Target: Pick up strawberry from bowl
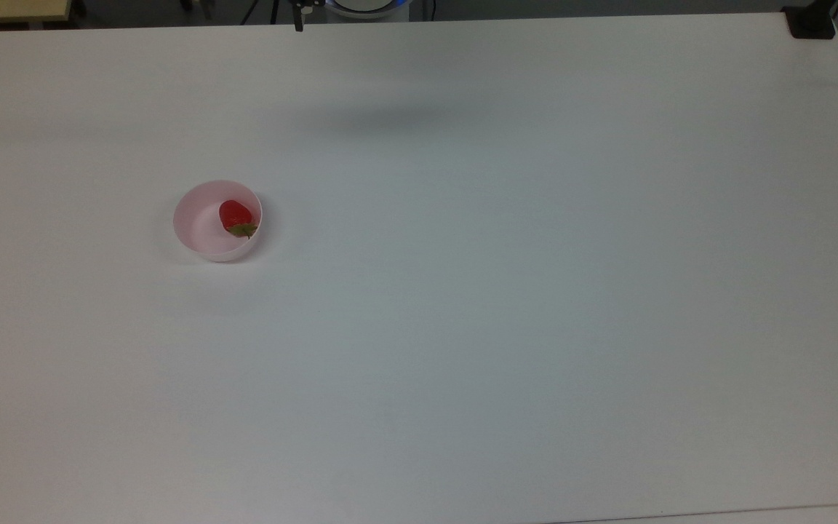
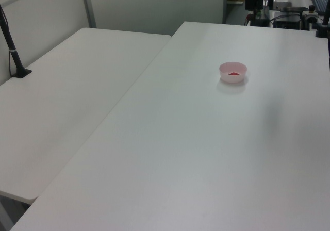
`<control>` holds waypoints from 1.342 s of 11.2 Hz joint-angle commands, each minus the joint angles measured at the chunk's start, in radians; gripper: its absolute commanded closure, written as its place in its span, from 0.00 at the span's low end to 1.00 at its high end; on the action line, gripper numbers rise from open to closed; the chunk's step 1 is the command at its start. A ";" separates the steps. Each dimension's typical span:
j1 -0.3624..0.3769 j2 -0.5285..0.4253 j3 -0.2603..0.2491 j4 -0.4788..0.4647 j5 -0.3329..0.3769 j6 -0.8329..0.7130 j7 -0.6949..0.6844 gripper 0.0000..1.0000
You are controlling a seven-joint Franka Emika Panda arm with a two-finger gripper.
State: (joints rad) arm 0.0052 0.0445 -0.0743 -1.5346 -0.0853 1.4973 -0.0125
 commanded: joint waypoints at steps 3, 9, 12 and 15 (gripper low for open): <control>-0.016 -0.014 -0.019 -0.001 0.010 -0.022 -0.023 0.00; -0.034 -0.002 -0.021 -0.001 0.010 0.039 -0.035 0.00; -0.077 0.023 -0.019 -0.001 0.013 0.101 -0.094 0.00; -0.106 0.095 -0.019 -0.002 0.013 0.165 -0.164 0.00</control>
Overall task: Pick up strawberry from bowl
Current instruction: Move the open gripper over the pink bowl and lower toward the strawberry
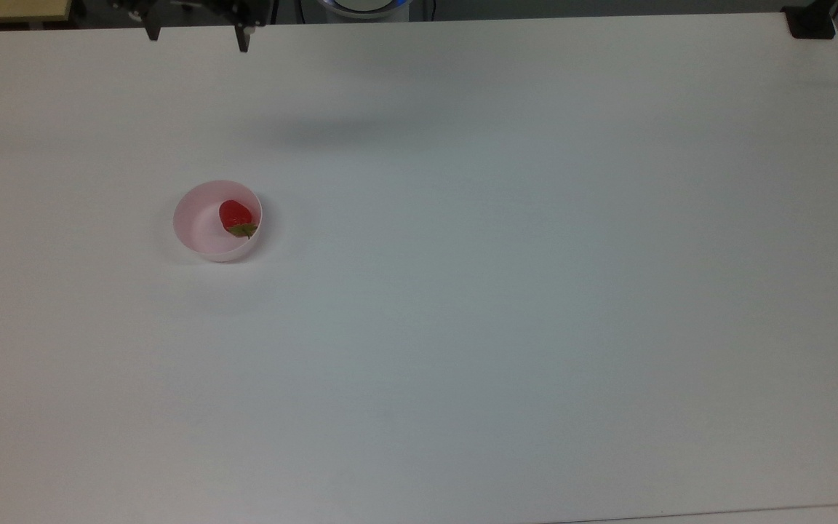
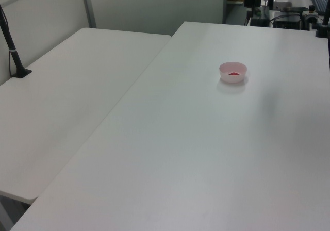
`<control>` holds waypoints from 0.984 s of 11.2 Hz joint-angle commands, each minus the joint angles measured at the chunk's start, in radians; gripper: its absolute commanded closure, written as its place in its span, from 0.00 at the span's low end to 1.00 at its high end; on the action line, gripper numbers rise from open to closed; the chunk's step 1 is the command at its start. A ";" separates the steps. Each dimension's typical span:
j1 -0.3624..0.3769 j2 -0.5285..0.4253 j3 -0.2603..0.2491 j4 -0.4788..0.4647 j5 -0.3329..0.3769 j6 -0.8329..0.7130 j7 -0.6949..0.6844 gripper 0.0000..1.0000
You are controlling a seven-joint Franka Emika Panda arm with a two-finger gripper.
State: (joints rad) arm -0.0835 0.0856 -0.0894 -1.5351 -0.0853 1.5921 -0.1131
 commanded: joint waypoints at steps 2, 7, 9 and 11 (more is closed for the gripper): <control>-0.036 0.114 -0.003 -0.011 0.012 0.130 -0.126 0.04; -0.045 0.207 0.000 -0.114 0.006 0.279 -0.264 0.22; -0.044 0.262 0.002 -0.119 -0.001 0.319 -0.223 0.21; -0.038 0.316 0.007 -0.120 -0.007 0.377 -0.139 0.22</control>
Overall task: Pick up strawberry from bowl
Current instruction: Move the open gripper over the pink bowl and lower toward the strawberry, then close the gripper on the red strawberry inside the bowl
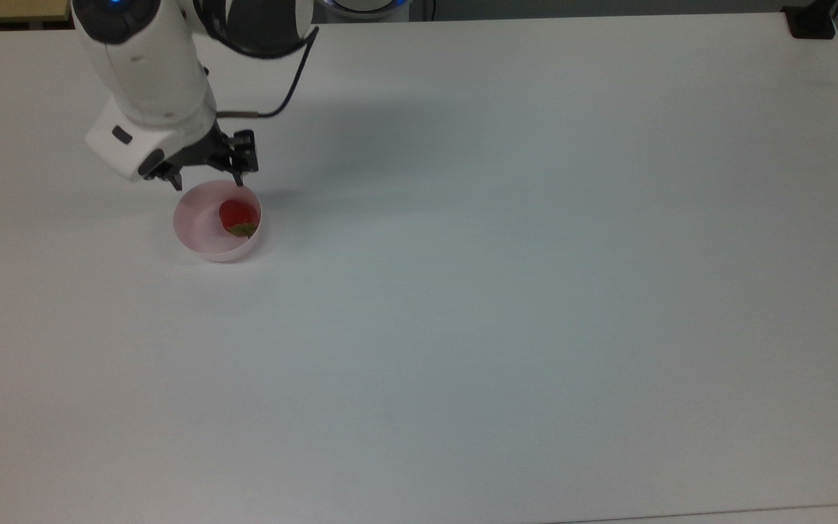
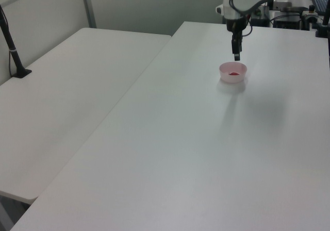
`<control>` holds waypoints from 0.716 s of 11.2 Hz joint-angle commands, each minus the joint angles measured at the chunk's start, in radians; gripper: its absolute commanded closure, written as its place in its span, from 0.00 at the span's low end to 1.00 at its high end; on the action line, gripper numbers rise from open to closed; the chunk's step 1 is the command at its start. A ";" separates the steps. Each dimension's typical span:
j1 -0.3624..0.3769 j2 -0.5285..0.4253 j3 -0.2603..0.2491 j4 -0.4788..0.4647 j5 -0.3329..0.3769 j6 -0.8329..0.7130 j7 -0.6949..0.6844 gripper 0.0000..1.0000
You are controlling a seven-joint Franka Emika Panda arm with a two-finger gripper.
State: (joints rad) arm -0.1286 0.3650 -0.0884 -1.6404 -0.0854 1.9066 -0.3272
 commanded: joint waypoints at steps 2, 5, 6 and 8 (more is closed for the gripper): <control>0.010 0.058 0.007 -0.015 -0.007 0.087 0.083 0.27; 0.014 0.095 0.010 -0.015 -0.007 0.101 0.085 0.36; 0.017 0.098 0.010 -0.016 -0.007 0.110 0.091 0.36; 0.020 0.111 0.009 -0.027 -0.008 0.121 0.096 0.36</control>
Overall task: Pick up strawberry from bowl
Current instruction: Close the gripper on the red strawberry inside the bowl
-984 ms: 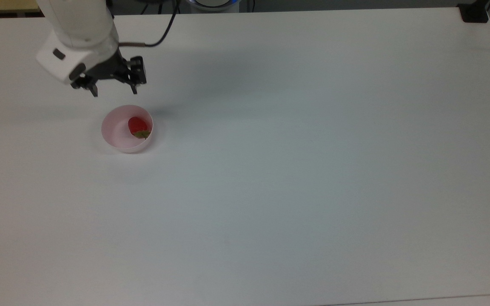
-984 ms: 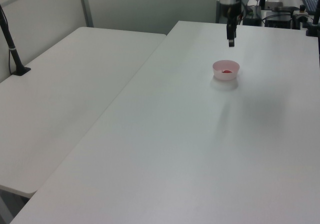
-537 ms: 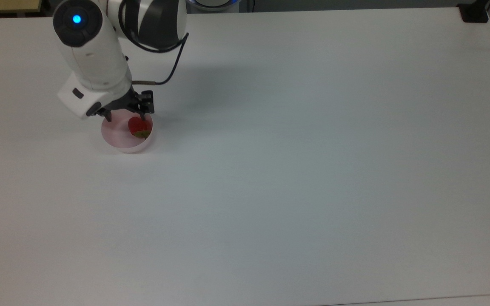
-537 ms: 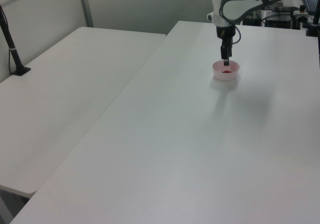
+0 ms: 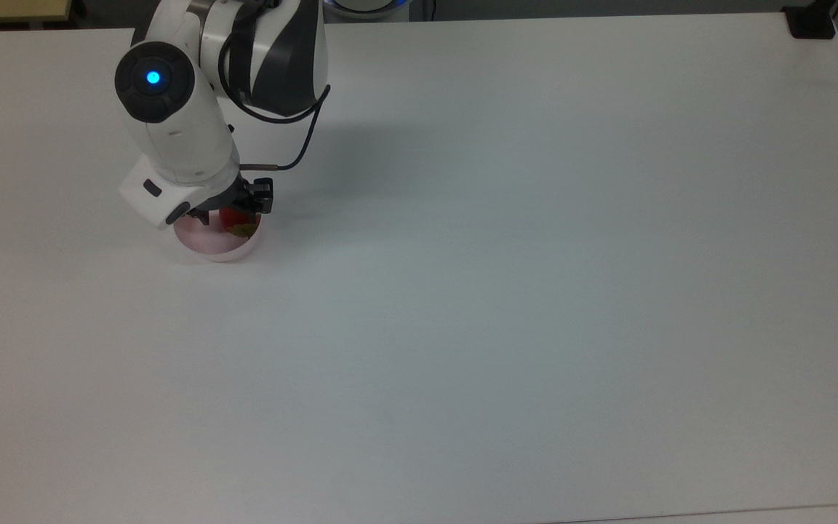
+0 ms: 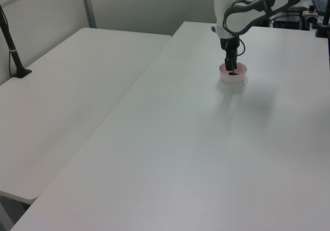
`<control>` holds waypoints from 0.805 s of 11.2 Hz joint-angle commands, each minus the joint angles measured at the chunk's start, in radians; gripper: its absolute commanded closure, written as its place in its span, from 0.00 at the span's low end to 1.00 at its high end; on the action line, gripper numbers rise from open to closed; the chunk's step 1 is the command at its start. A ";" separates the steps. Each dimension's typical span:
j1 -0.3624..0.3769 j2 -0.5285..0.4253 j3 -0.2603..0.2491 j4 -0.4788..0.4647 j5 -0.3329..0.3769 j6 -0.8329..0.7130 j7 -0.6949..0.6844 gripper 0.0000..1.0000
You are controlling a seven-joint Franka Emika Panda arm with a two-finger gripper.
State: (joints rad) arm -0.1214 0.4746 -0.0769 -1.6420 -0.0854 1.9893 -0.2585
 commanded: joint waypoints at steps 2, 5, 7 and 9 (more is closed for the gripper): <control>0.005 0.006 -0.003 -0.028 -0.010 0.043 0.027 0.42; -0.007 -0.014 -0.001 -0.025 -0.010 0.030 0.027 0.67; -0.010 -0.063 -0.001 -0.021 -0.005 -0.006 0.028 0.67; 0.006 -0.099 0.008 0.016 0.009 -0.079 0.047 0.66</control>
State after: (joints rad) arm -0.1319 0.4484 -0.0796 -1.6300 -0.0855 1.9925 -0.2481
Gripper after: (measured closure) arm 0.568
